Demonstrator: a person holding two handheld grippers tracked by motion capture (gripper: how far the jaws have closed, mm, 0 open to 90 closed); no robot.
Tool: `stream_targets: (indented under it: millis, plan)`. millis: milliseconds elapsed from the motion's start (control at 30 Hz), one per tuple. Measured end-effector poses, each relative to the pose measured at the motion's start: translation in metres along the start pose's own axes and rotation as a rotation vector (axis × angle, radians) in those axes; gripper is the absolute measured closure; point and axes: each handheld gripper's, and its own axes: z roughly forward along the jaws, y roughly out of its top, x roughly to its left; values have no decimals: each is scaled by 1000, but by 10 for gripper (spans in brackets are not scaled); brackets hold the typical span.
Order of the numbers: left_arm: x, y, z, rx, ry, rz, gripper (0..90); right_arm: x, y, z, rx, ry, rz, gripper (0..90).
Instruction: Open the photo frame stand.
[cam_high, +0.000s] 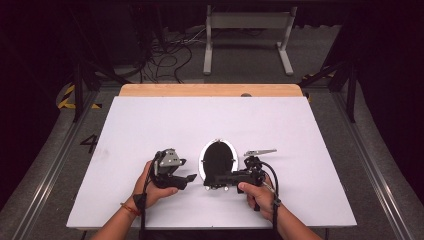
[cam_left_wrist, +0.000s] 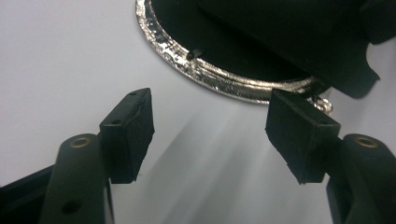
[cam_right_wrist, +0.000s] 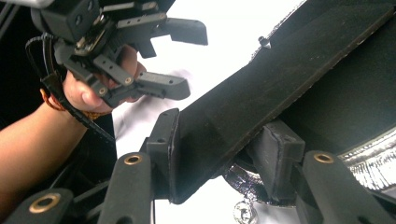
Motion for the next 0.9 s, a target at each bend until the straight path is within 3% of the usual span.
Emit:
stream_targets:
  millis: [200, 233, 467, 633, 833, 900]
  plan:
    - [10, 6, 8, -22, -36, -62, 286, 7, 2, 0, 14, -26, -77, 552]
    - [14, 8, 10, -31, -49, -89, 270, 9, 2, 0, 14, -30, -99, 551]
    - [19, 10, 21, -27, -68, -131, 215, 21, 2, 2, 23, -85, -202, 551]
    - [18, 12, 25, -30, -81, -115, 209, 28, -1, 2, 19, -107, -278, 552]
    - [18, 14, 29, -24, -127, -87, 202, 29, -5, 1, 2, -104, -324, 552]
    - [20, 15, 30, -19, -146, -96, 200, 28, -5, 1, -2, -94, -327, 552]
